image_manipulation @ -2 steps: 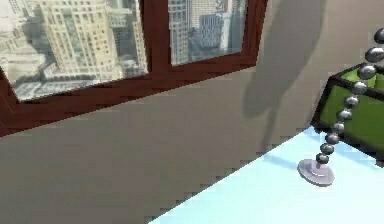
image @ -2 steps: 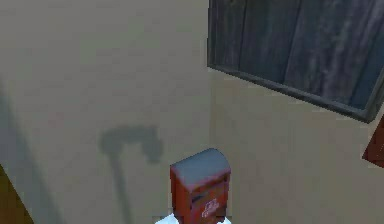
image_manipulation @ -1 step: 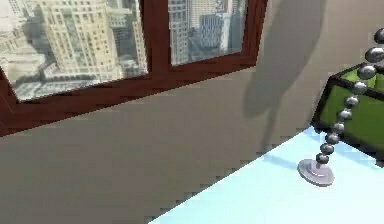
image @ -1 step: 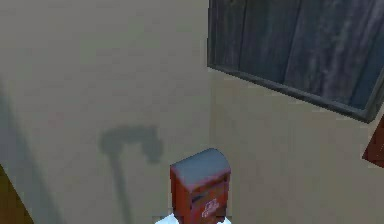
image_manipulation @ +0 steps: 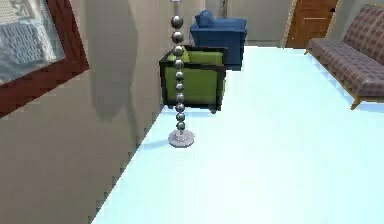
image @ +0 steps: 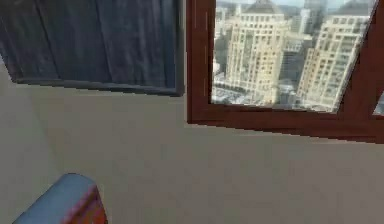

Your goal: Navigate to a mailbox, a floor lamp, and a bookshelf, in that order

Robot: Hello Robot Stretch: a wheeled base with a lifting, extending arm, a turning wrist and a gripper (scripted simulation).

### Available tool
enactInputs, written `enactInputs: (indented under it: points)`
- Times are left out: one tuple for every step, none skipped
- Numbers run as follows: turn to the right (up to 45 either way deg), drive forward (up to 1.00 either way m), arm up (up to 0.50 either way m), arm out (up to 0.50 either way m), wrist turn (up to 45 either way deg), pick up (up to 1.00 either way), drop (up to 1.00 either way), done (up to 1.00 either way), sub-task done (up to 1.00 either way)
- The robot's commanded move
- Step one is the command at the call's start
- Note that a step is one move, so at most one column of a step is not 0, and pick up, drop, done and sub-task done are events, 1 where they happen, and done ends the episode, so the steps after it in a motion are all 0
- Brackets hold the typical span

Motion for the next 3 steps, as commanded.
enactInputs:
  points:
    - [45.0, 0.00, 0.00, 0.00, 0.0, 0.00, 0.00, 0.00, 0.00]
    - [45.0, 0.00, 0.00, 0.00, 0.0, 0.00, 0.00, 0.00, 0.00]
    - [9.0, 0.00, 0.00, 0.00, 0.0, 0.00, 0.00, 0.00, 0.00]
